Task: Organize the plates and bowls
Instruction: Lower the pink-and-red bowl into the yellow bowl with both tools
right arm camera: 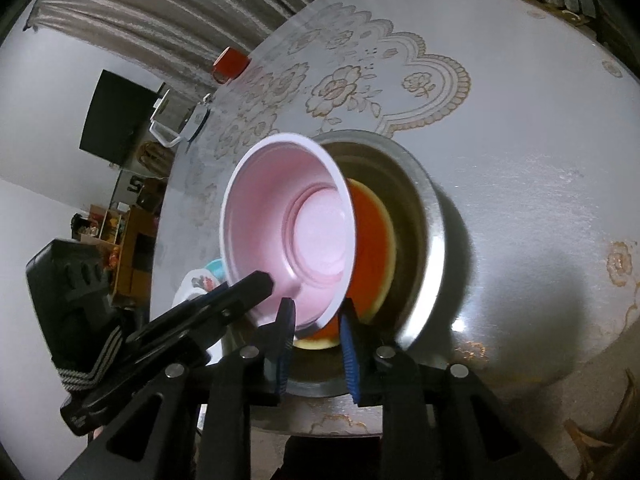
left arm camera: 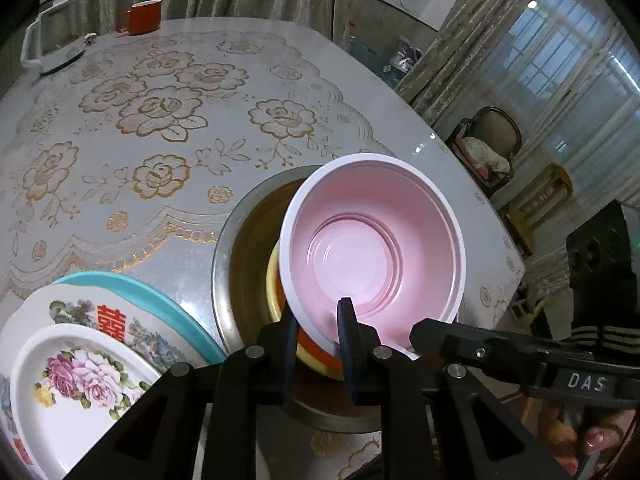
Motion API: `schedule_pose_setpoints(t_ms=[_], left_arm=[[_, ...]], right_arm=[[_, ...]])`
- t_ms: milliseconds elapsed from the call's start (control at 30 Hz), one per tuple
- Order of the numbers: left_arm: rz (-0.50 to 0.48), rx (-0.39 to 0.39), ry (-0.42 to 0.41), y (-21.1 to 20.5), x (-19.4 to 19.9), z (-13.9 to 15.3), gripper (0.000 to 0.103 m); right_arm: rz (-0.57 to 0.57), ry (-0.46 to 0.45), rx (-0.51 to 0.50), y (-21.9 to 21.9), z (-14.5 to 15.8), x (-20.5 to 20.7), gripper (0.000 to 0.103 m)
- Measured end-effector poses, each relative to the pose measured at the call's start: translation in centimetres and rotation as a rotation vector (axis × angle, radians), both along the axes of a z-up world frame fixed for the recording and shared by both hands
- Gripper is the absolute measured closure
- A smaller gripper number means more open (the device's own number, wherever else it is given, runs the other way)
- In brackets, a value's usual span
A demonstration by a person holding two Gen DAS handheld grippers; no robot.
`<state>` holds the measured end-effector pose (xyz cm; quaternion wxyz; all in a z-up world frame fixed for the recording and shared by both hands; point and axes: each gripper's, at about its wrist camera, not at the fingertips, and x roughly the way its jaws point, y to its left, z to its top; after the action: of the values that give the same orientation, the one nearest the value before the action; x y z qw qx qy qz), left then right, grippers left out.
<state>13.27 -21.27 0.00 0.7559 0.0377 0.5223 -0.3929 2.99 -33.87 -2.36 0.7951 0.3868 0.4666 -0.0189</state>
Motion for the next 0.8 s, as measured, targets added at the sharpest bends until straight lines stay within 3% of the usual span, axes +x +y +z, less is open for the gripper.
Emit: schedule_pose_setpoints(t_ms=[167, 600, 800], left_arm=[[-0.015, 0.017, 0.004, 0.5, 0.0, 0.5, 0.083], [-0.001, 0.042, -0.034, 0.9, 0.5, 0.7, 0.083], [0.002, 0.057, -0.040, -0.1, 0.6, -0.1, 0.083]], right_arm=[[-0.002, 0.007, 0.058, -0.2, 0.0, -0.1, 0.078], [-0.040, 0.001, 0.095, -1.1, -0.4, -0.4, 0.077], [-0.060, -0.040, 0.038, -1.5, 0.2, 0.1, 0.078]])
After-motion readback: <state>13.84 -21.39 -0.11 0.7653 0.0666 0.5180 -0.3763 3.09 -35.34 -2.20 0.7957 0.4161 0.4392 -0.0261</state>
